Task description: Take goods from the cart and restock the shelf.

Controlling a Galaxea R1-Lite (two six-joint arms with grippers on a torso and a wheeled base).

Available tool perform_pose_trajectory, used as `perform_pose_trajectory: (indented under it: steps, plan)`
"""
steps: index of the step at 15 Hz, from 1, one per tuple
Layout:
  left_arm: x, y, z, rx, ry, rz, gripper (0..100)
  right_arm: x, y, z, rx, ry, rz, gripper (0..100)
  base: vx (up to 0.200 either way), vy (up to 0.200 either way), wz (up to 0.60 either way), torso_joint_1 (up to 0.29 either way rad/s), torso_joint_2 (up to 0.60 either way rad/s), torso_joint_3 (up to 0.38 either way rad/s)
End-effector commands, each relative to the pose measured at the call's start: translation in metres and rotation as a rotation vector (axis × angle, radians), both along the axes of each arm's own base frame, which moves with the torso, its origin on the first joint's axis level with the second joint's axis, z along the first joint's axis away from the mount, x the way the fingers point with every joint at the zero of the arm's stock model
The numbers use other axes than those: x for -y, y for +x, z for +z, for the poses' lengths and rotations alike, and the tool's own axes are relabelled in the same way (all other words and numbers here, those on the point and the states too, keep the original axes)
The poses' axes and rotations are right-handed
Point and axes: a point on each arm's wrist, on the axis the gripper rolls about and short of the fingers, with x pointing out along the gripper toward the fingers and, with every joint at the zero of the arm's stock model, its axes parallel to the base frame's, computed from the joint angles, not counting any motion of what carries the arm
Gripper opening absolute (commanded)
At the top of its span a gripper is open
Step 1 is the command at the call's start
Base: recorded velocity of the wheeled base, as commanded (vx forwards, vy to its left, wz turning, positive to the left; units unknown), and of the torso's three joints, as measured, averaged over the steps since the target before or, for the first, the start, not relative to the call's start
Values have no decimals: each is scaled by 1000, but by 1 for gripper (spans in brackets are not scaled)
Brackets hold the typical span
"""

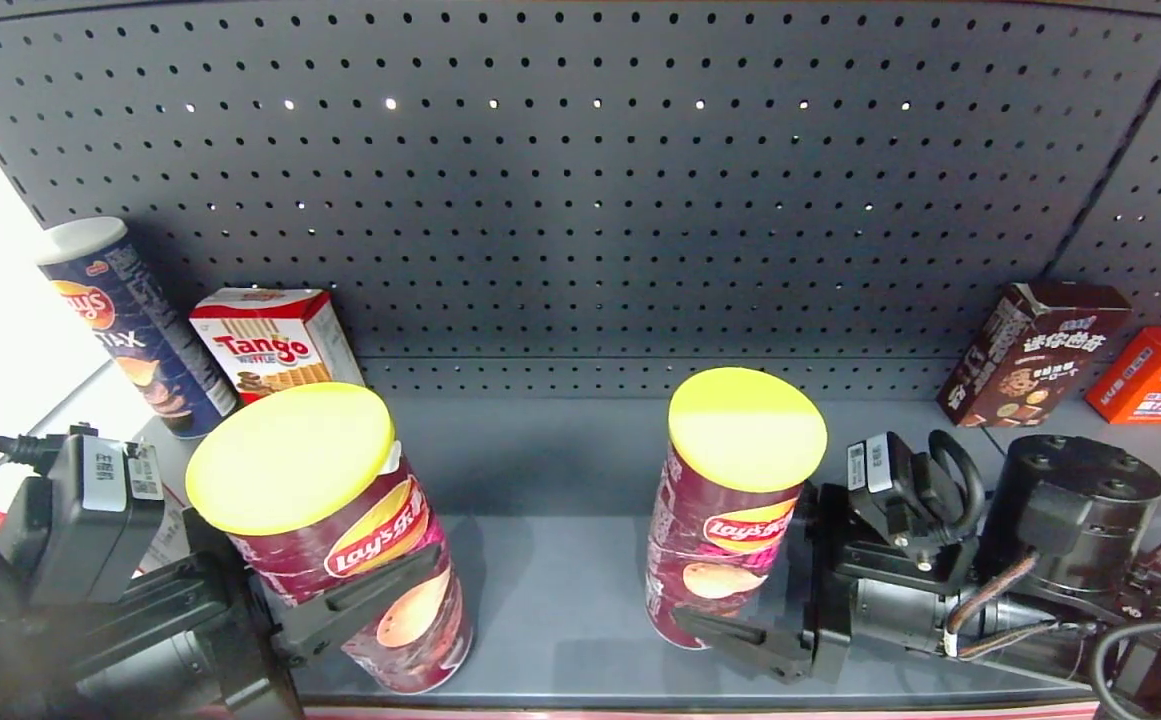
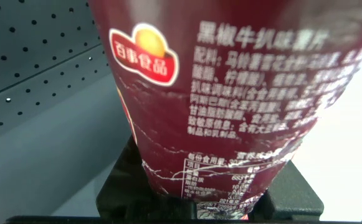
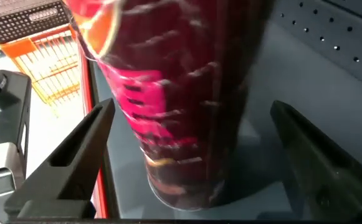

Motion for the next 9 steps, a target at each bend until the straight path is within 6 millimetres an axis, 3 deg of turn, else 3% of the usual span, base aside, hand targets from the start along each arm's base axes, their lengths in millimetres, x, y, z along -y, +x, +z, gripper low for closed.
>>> perform_pose_trajectory:
  steps: [1,6,9]
  plan:
    - [0,0,0,-1,1,-1,0,8,-7,9,26,17,-11,100,0,0,0,0,0,0]
    - [0,0,-1,-3,1,-1,0,26,-29,46,144,105,-82,100,0,0,0,0,0,0]
    - [0,0,0,-1,1,-2,0,52,-63,68,199,152,-160,100,0,0,0,0,0,0]
